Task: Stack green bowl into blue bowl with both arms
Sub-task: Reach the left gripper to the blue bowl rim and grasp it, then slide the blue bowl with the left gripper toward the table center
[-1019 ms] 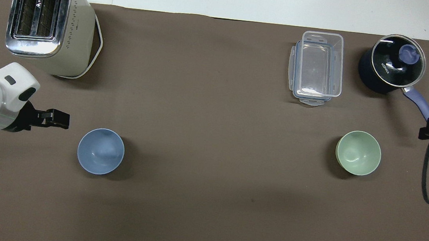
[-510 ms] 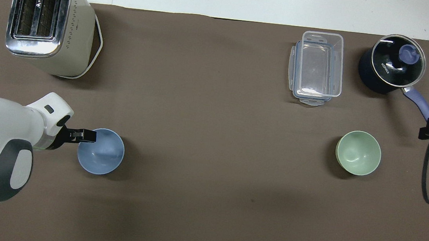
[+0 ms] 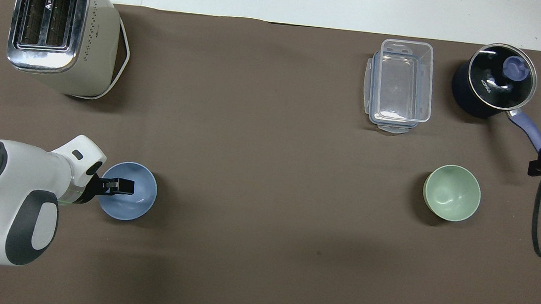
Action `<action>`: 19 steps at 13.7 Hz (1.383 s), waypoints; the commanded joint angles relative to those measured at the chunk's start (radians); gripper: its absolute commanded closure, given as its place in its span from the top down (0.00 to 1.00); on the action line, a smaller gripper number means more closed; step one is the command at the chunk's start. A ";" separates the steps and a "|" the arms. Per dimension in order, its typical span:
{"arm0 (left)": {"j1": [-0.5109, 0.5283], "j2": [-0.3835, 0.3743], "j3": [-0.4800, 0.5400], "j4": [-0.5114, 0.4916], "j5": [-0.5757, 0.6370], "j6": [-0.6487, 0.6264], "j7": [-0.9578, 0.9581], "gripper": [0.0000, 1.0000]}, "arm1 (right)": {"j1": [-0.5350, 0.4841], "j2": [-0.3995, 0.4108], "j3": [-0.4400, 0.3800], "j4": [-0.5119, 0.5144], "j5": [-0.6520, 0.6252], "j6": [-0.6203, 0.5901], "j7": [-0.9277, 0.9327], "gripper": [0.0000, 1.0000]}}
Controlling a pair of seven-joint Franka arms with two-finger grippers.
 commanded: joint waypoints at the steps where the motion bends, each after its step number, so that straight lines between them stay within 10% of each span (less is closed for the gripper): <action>1: -0.017 -0.013 0.013 -0.053 -0.018 0.045 0.026 1.00 | -0.014 -0.004 0.004 0.001 0.024 -0.004 -0.009 1.00; 3: -0.017 -0.001 0.013 -0.059 -0.019 0.076 0.026 0.96 | -0.014 -0.004 0.002 0.001 0.024 -0.004 -0.009 1.00; 5: -0.015 -0.012 0.013 -0.082 -0.019 0.084 0.026 0.29 | -0.014 -0.004 0.004 0.000 0.024 -0.004 -0.011 1.00; 7: -0.015 -0.010 0.013 -0.080 -0.021 0.075 0.021 0.00 | -0.014 -0.004 0.002 0.000 0.024 -0.004 -0.009 1.00; 19: -0.047 0.010 0.011 0.160 -0.093 -0.152 0.016 0.00 | -0.014 -0.004 0.002 0.000 0.024 -0.004 -0.011 1.00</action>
